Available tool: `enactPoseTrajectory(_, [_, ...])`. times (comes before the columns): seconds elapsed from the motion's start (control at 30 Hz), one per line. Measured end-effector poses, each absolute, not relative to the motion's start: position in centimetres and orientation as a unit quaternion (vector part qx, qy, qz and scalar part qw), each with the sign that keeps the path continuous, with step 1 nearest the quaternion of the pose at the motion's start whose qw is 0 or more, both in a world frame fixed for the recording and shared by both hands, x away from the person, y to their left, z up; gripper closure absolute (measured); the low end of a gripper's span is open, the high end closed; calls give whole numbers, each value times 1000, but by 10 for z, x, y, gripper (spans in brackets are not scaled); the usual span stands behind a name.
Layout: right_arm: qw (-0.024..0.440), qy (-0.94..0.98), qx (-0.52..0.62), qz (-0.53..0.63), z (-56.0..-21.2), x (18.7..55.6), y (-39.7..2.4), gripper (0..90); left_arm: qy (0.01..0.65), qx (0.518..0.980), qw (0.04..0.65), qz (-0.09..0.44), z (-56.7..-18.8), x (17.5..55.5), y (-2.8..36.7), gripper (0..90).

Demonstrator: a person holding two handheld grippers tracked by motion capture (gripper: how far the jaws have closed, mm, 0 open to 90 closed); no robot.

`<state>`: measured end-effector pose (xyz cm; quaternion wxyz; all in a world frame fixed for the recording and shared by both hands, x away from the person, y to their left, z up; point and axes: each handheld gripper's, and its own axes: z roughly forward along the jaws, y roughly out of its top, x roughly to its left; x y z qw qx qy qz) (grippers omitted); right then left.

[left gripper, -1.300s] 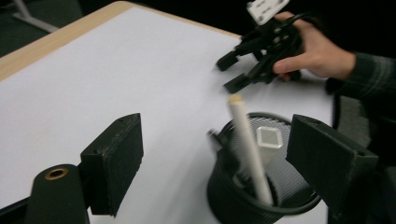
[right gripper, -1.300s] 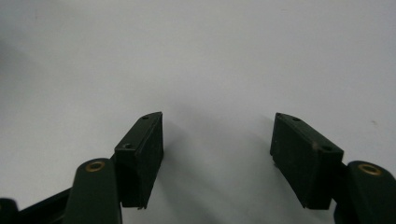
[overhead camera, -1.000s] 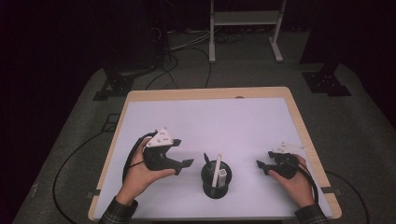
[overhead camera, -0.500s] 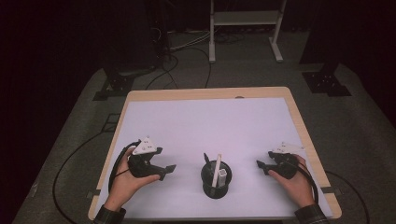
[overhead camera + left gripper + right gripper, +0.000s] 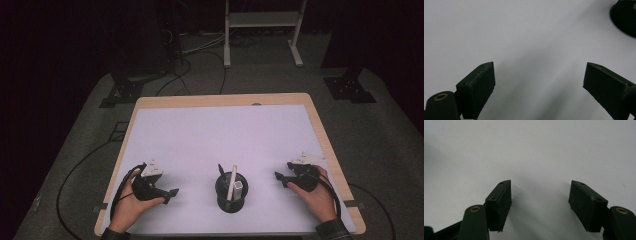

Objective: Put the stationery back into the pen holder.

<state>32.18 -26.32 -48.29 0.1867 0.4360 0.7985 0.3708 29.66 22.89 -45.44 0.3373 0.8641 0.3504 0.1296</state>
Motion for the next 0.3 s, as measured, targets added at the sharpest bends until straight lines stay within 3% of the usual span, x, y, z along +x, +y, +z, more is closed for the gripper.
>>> enactPoseTrajectory(0.3, [190, 799, 435, 369, -483, 321, -263, 334, 356, 867, 324, 131, -463, 294, 234, 91])
